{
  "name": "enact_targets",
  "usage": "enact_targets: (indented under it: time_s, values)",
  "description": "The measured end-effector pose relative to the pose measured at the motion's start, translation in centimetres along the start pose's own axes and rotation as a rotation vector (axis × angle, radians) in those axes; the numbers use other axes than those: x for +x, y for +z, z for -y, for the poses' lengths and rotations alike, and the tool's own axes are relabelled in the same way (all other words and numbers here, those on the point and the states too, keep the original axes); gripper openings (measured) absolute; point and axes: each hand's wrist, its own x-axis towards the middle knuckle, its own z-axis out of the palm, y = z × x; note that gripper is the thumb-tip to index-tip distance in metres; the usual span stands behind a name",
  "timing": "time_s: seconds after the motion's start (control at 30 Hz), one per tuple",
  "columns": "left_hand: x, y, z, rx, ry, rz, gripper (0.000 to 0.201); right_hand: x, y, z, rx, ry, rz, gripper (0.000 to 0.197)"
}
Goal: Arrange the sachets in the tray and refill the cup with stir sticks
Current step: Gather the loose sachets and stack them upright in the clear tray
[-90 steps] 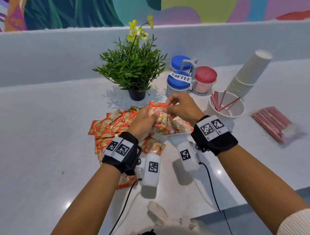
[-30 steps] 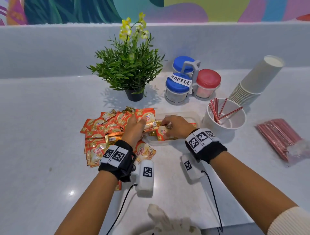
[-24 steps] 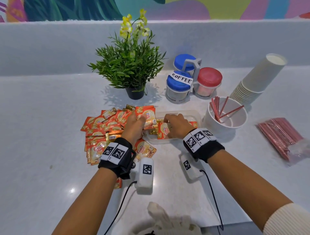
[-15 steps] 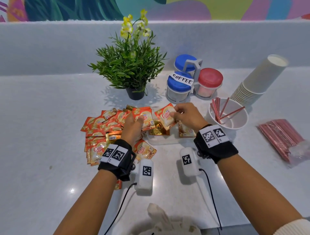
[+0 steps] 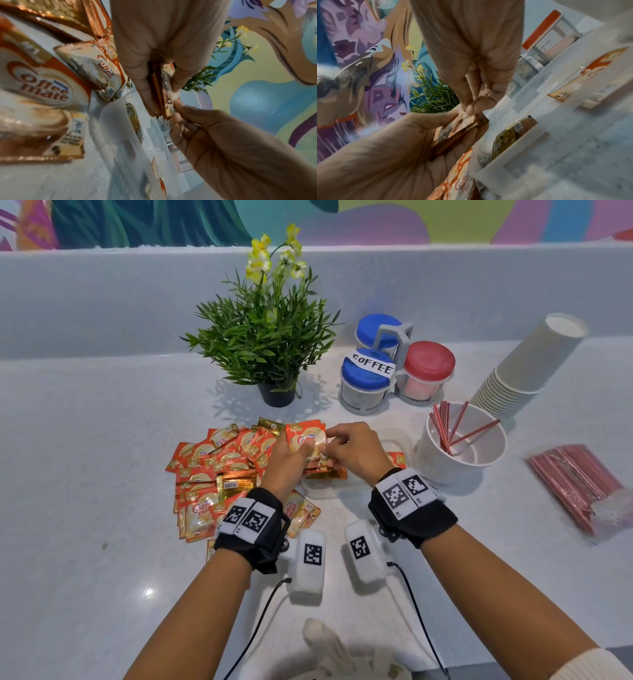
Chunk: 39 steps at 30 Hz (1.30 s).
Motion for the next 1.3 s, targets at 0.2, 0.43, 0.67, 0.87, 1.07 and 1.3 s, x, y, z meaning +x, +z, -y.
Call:
enact_targets:
  time_s: [0.2,0.43,0.67,0.87,1.07,1.3]
  values:
    - [2.0,-1.5,2.4,-0.042,-0.054,-0.035,0.067,0.8,-0.5,-0.9,-0.468,-0.109,0.127,0.026]
    - [0.7,-2.0,0.5,-0.086,-0.060,-0.065,0.046,0.8,1.5,-1.7,-0.868,-0.230,0.237,0.034]
    - [0.7,-2.3,0.6,-0.164,-0.031,-0.089,0.039,0.8,2.2,-1.3,-1.067,-0.340,0.239,0.037]
    - [0.5,-2.6,0.6,-0.168,-0.040,-0.105,0.067,0.9,1.9,-1.1,-1.044,-0.310,0.179,0.032]
    - [0.5,-3.2,0.7,-0.125,-0.034,-0.098,0.054,1.4,-0.9,-1.1,-0.262,-0.001,-0.014,0.008]
    - [0.8,-2.1,1.0,-0.108,-0.014,-0.021,0.068,-0.7,-2.6,0.9,0.333,0.051,0.069,0.012]
